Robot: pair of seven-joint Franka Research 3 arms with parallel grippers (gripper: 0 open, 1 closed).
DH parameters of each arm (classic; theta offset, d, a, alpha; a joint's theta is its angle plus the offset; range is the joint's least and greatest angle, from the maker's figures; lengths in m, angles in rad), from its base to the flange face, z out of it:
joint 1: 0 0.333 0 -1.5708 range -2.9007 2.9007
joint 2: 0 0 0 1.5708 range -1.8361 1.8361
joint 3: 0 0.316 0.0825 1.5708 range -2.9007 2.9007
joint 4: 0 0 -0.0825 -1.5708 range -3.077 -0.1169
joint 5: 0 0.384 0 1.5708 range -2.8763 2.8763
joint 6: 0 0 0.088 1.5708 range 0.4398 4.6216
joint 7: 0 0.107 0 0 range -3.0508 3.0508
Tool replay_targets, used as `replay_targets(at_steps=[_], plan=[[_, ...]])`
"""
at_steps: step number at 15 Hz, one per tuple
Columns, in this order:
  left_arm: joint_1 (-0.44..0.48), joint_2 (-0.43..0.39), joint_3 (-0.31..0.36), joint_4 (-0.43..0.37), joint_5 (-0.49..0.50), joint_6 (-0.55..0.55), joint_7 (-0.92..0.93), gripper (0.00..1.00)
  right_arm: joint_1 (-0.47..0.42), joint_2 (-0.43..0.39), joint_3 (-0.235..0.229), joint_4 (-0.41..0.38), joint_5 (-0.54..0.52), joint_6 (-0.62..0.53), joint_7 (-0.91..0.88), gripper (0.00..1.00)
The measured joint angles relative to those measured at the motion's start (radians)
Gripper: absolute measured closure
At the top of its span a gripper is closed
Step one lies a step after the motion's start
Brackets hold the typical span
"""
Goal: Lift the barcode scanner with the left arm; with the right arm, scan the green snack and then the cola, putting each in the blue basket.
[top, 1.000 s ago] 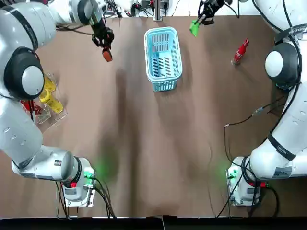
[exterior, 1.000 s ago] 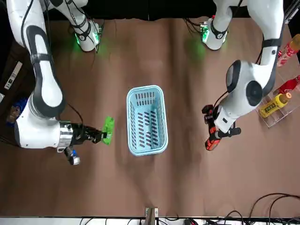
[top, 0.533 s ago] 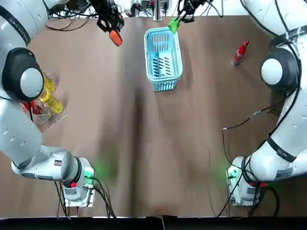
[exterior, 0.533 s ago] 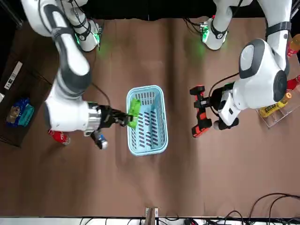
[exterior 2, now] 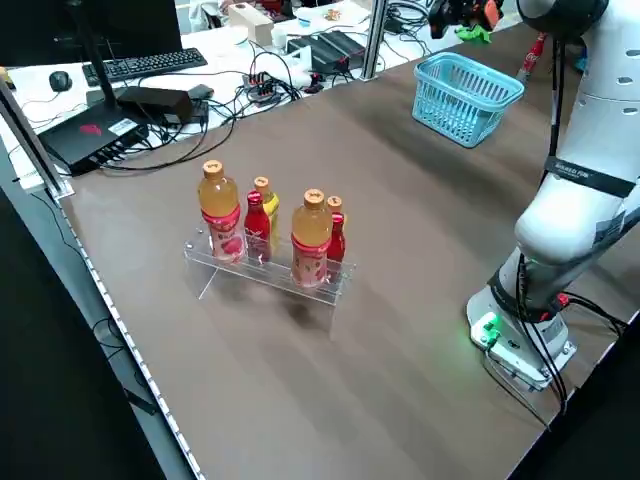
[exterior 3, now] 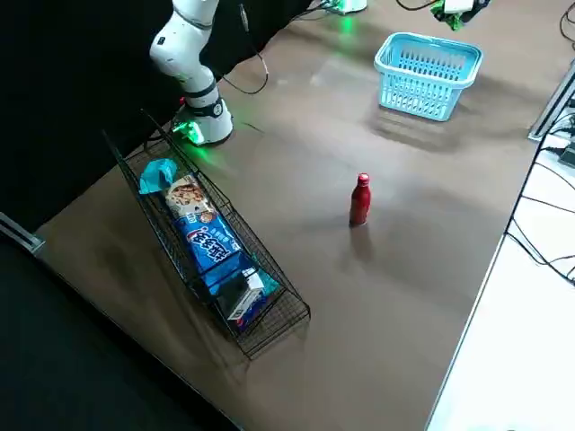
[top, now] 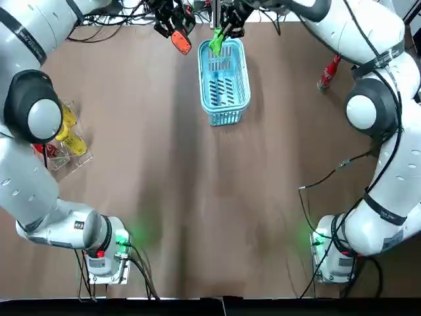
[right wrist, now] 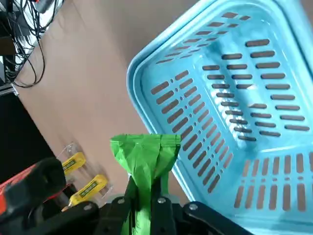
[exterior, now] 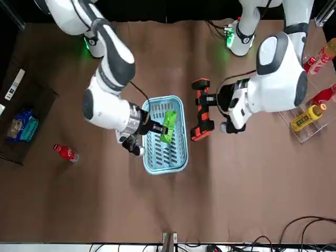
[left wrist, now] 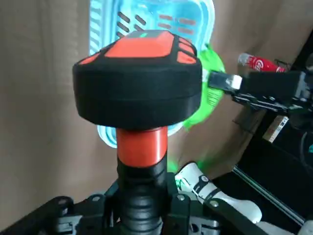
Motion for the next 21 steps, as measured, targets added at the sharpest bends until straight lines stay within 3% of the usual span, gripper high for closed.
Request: replay_targets(at_steps=[10,21], plan=[[-0.004,0.026,-0.059,0.010,-0.001,0.069,0.063,0.65,0.039,0.019,-0.002,-0.012,-0.020,0.052,0.001,0.87],[-0.055,0.083,-0.060,0.012,0.002,0.125,0.087,0.65,0.039,0.019,-0.006,-0.014,-0.022,0.052,0.001,0.87]])
